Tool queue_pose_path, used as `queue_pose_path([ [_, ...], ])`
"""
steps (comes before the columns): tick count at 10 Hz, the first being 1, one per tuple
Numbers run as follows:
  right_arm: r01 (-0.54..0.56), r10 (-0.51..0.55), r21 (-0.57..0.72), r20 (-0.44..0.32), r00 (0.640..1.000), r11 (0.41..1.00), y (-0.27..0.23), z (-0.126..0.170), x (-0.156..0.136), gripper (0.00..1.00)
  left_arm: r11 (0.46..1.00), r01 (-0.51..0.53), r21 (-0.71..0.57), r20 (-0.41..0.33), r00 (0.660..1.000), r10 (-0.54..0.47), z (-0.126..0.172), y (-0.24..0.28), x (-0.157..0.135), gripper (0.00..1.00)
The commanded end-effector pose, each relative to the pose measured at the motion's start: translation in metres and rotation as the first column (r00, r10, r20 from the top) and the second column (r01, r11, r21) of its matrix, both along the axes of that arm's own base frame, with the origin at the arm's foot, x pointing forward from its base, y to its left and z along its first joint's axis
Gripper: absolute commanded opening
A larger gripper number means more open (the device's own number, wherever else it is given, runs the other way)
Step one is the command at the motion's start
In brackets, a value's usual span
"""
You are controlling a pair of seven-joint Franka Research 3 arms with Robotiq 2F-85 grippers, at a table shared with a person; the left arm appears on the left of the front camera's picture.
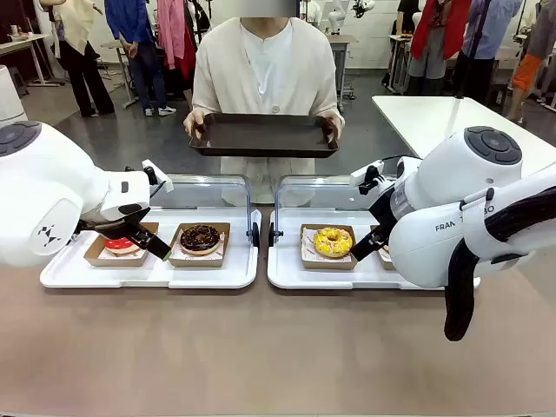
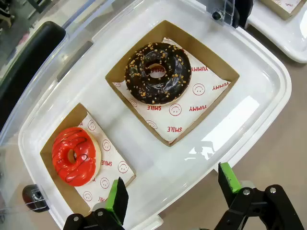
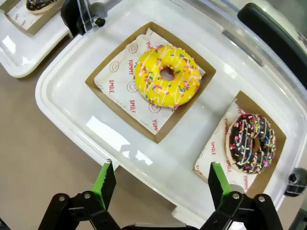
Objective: Provide the desired donut to the person.
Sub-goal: Pick up and lift the Paper togo box containing the Donut pointed at by the person.
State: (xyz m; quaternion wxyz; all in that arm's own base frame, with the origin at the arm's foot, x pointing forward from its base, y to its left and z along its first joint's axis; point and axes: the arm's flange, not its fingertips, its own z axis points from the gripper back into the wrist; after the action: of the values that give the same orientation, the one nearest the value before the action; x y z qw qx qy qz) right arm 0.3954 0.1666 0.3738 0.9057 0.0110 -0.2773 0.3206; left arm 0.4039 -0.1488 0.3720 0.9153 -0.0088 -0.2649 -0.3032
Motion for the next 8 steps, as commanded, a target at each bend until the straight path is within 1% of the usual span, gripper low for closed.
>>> queue_pose_path([
  [1,0.000,0.000,0.000,0.000,1.000,1.000,0.0000,0.0000,0.0000,1.00,1.000,0.000,0.000,0.000,1.000,0.000,-0.0001,0.0000,-0.0001,1.00],
  [8,0.000,0.000,0.000,0.000,1.000,1.000,0.0000,0.0000,0.0000,1.00,1.000,0.000,0.000,0.000,1.000,0.000,-0.0001,0.0000,-0.0001,1.00],
])
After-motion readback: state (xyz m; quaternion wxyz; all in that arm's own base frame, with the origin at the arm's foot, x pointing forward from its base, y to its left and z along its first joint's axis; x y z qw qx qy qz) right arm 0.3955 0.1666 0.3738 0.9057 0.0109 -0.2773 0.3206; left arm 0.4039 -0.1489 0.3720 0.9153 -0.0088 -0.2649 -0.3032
